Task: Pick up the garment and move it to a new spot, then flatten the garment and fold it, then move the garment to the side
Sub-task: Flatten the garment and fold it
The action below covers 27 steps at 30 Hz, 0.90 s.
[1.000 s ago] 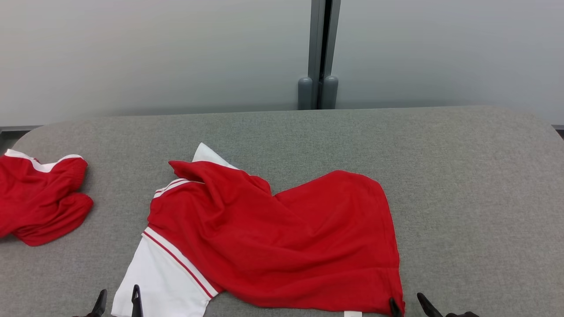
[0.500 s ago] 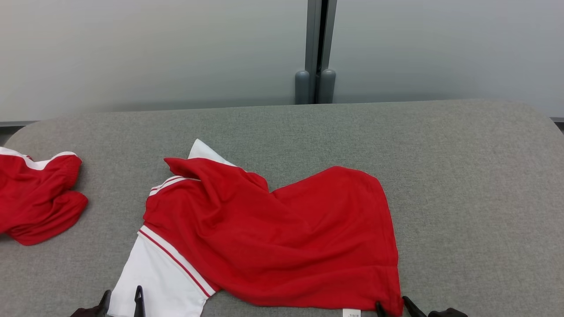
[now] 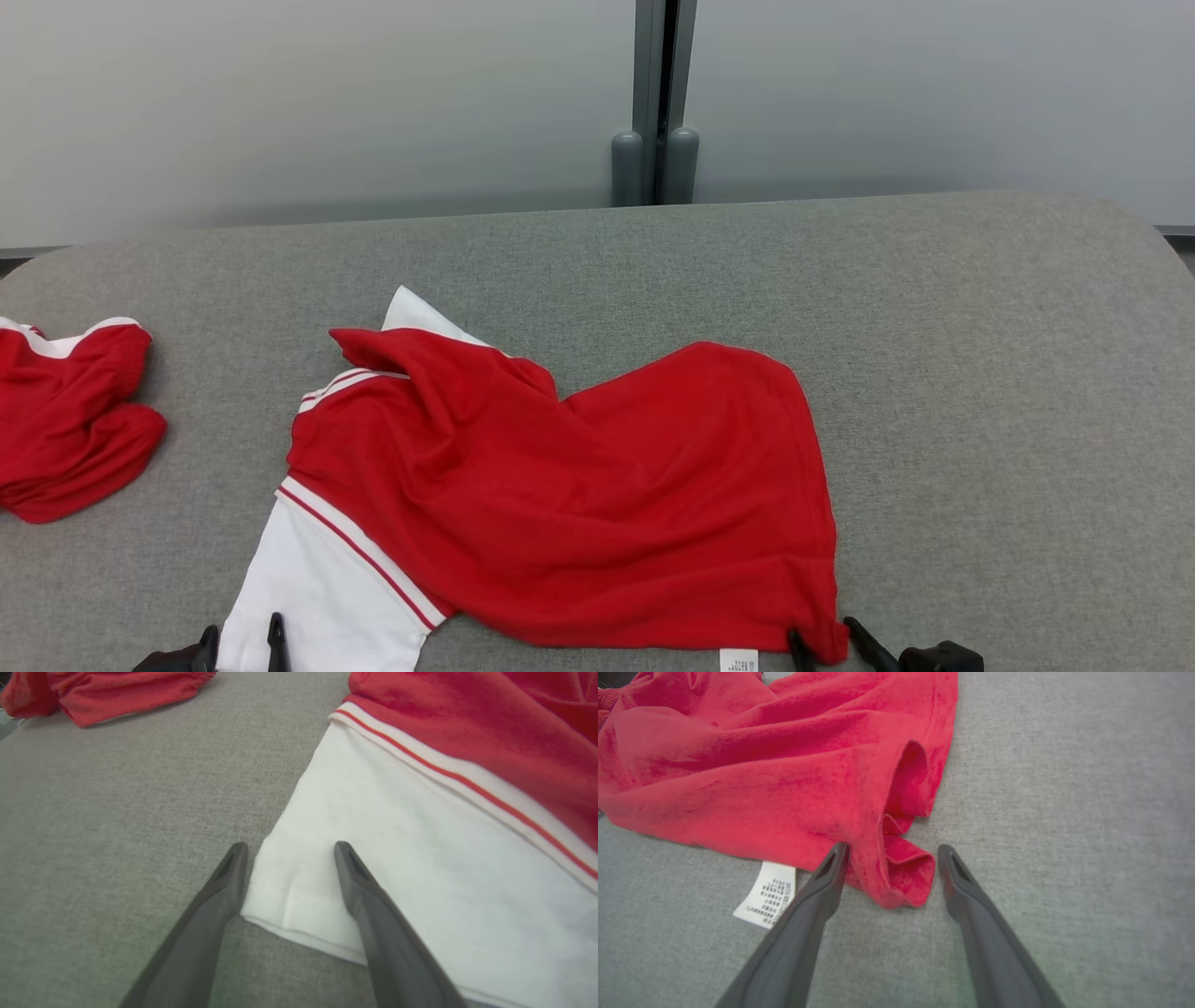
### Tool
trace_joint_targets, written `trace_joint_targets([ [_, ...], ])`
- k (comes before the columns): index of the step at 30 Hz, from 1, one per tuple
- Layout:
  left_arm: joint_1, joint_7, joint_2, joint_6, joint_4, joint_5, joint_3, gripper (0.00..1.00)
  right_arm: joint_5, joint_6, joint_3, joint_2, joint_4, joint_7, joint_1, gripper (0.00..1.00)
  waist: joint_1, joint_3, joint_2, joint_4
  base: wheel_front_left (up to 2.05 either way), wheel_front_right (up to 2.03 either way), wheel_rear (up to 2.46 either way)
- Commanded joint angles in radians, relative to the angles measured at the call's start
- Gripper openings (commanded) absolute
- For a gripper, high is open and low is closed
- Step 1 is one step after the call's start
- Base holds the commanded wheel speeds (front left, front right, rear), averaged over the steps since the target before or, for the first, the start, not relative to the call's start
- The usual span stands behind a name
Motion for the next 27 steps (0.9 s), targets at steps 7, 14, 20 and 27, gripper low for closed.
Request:
trace_joint_targets([
  [7,-0.024,0.013,-0.024,-0.009,0.116,-0.020,-0.011,1.00,0.046,0.000,0.035,-0.002,0.046,0.001,-0.030,1.00,0.0000,0.009,0.0000,0.003,0.00,0.00,0.00],
  [14,-0.035,0.016,-0.042,-0.016,0.162,-0.083,-0.040,0.00,0.093,0.000,0.072,-0.001,0.050,0.001,-0.047,0.00,0.0000,0.007,0.0000,0.010,0.00,0.00,0.00],
  [20,-0.025,0.006,-0.049,-0.016,-0.004,-0.199,-0.113,0.00,0.077,0.000,0.072,-0.002,-0.059,0.000,-0.032,0.00,0.0000,0.003,0.0000,0.016,0.00,0.00,0.00],
  [27,-0.055,0.003,-0.017,-0.015,-0.251,-0.332,-0.181,0.00,0.067,0.000,0.047,-0.004,-0.209,0.000,-0.077,0.00,0.0000,0.012,0.0000,0.030,0.00,0.00,0.00],
])
